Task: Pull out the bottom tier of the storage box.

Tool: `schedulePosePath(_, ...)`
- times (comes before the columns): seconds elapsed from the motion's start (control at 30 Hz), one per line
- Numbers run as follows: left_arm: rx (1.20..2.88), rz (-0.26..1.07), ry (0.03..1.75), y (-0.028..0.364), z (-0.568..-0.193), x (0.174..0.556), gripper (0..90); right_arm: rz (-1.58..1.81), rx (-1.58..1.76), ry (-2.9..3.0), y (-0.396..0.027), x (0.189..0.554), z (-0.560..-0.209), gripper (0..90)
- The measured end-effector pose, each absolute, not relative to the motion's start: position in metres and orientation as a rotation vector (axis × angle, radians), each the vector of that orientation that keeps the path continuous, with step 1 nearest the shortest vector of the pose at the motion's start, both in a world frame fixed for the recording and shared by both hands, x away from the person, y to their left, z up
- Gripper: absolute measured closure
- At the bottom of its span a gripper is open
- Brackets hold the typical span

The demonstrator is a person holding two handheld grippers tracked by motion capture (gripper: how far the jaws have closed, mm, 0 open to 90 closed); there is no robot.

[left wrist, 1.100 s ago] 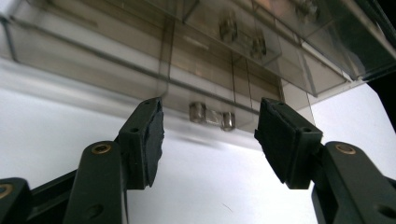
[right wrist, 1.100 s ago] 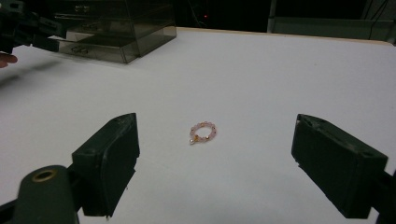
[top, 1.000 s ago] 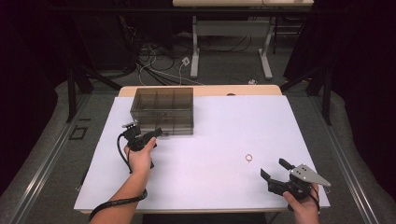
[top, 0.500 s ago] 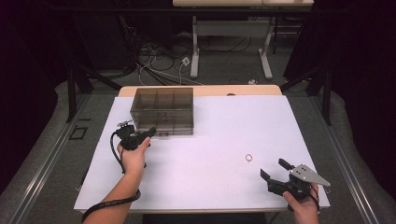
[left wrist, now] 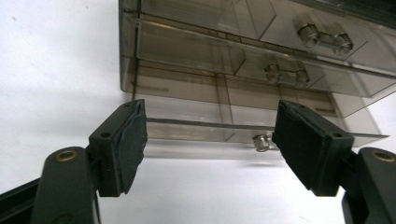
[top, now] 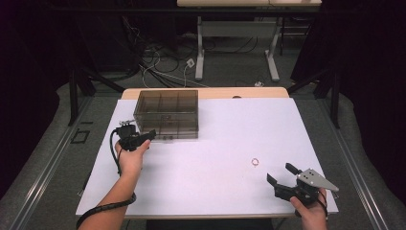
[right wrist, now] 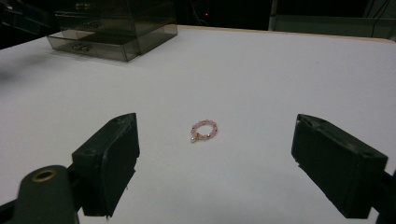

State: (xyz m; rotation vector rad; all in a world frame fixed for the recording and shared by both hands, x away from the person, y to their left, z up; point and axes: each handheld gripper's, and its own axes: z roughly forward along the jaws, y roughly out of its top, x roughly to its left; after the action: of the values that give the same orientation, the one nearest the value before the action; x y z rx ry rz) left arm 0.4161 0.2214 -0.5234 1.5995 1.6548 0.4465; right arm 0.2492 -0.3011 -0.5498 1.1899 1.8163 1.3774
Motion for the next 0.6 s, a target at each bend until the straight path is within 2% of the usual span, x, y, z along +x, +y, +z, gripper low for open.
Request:
schedulePosePath(0.37, 1.669, 0.484, 1.637, 0.227, -0.517, 0.424, 26.9, 1.383, 1.198, 1.816, -0.301, 0.249, -0.550, 14.7)
schedulePosePath(0.6, 1.783, 0.532, 1.597, 0.228, -0.509, 0.431, 28.4, 1.381, 1.202, 1.818, -0.301, 0.250, -0.551, 14.7)
